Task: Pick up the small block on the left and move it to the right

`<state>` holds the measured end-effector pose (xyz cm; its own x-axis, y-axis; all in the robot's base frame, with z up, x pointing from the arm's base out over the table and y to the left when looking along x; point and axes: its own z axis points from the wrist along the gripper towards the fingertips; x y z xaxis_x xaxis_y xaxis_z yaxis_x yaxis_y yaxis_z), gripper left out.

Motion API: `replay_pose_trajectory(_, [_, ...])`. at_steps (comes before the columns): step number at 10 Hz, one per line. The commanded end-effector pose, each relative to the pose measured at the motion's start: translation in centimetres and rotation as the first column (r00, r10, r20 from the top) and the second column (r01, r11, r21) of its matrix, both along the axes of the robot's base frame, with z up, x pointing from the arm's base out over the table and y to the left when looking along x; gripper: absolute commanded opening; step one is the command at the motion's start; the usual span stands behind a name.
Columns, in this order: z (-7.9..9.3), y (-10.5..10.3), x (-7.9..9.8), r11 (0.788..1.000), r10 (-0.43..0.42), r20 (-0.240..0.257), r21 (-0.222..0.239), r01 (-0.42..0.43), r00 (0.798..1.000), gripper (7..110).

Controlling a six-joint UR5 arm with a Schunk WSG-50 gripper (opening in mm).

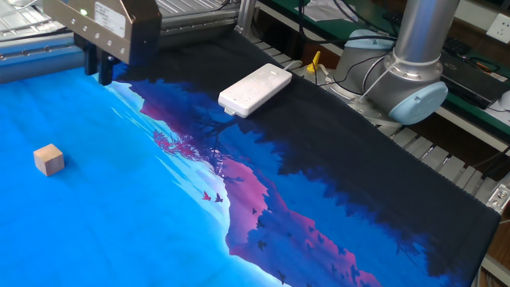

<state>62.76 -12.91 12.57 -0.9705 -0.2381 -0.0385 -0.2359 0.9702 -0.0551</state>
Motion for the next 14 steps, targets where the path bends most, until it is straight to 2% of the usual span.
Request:
replay_pose_trajectory(1, [-1.1, -0.2, 2.9, 0.999, 0.033, 0.044, 0.01, -0.033, 0.998, 22])
replay_pose_trajectory(3, [-2.4, -0.9, 5.1, 0.998, 0.064, 0.079, -0.006, -0.064, 0.995, 22])
replay_pose_trajectory(8, [-3.9, -1.1, 6.9, 0.996, 0.084, 0.134, 0.011, -0.086, 0.987, 22])
replay_pose_trajectory(11, [-5.8, -1.4, 6.3, 0.995, 0.086, 0.155, 0.043, -0.094, 0.984, 22])
replay_pose_trajectory(14, [-6.4, -1.2, 6.5, 0.994, 0.086, 0.168, 0.051, -0.096, 0.982, 22])
